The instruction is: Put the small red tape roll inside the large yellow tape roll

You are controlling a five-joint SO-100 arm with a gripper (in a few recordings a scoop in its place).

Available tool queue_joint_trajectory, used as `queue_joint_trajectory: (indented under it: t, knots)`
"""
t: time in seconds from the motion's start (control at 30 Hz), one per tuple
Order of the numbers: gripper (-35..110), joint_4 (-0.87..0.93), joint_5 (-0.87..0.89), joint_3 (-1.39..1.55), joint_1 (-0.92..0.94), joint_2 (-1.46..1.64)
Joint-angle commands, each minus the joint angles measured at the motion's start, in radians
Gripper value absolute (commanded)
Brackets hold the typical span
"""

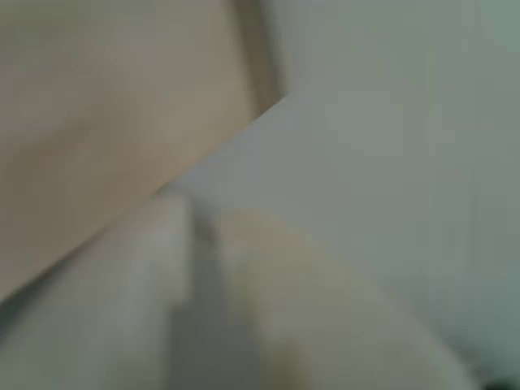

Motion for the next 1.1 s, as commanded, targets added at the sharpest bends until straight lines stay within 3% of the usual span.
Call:
queue_joint_trajectory:
  t: [0.0, 0.13, 0.4, 0.57, 0.73, 1.07]
  knots:
    - [0, -0.032, 0.002, 0.308, 0.114, 0.138]
    - [0, -0.485, -0.052, 1.081, 0.103, 0.506]
    - [0, -1.017, -0.044, 2.063, -0.023, 1.298]
    - [0, -1.140, -0.043, 2.476, 0.029, 1.761]
    - [0, -1.078, -0.041, 2.740, 0.048, 2.120]
    - [0, -1.028, -0.034, 2.875, 0.066, 2.121]
